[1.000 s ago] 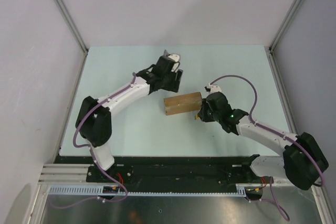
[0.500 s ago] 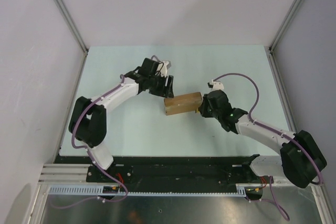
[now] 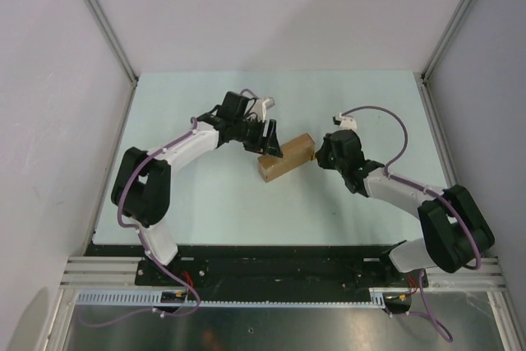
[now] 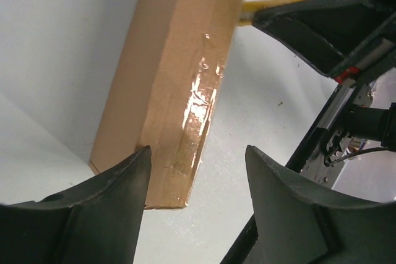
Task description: Unpack the express box
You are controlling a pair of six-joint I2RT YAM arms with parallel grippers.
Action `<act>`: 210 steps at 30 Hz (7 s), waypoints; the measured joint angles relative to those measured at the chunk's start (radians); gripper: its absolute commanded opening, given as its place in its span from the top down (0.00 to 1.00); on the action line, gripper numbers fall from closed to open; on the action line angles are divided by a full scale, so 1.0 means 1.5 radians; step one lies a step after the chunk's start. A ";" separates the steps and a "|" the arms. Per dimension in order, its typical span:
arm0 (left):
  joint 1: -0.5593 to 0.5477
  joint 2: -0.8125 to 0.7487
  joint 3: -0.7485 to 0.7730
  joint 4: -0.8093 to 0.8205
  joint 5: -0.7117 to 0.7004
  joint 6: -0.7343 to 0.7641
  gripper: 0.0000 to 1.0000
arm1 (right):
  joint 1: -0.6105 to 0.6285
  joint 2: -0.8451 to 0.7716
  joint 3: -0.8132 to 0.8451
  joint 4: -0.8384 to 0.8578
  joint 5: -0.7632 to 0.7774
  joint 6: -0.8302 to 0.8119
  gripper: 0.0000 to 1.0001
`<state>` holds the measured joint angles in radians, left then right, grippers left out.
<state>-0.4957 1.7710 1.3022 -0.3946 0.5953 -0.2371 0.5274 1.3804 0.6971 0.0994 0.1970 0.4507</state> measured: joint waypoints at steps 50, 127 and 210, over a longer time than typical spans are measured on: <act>-0.001 0.068 0.030 0.036 -0.105 -0.033 0.33 | 0.140 -0.059 0.144 -0.102 -0.246 -0.245 1.00; 0.004 0.067 -0.009 0.105 -0.039 -0.034 0.55 | 0.164 -0.032 0.145 -0.079 -0.228 -0.328 1.00; 0.013 0.072 -0.015 0.110 -0.010 0.016 0.63 | 0.189 -0.026 0.145 -0.129 -0.205 -0.496 1.00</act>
<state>-0.4755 1.8793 1.2797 -0.2291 0.5800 -0.2138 0.8108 1.3407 0.9150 -0.0944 -0.1108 -0.2928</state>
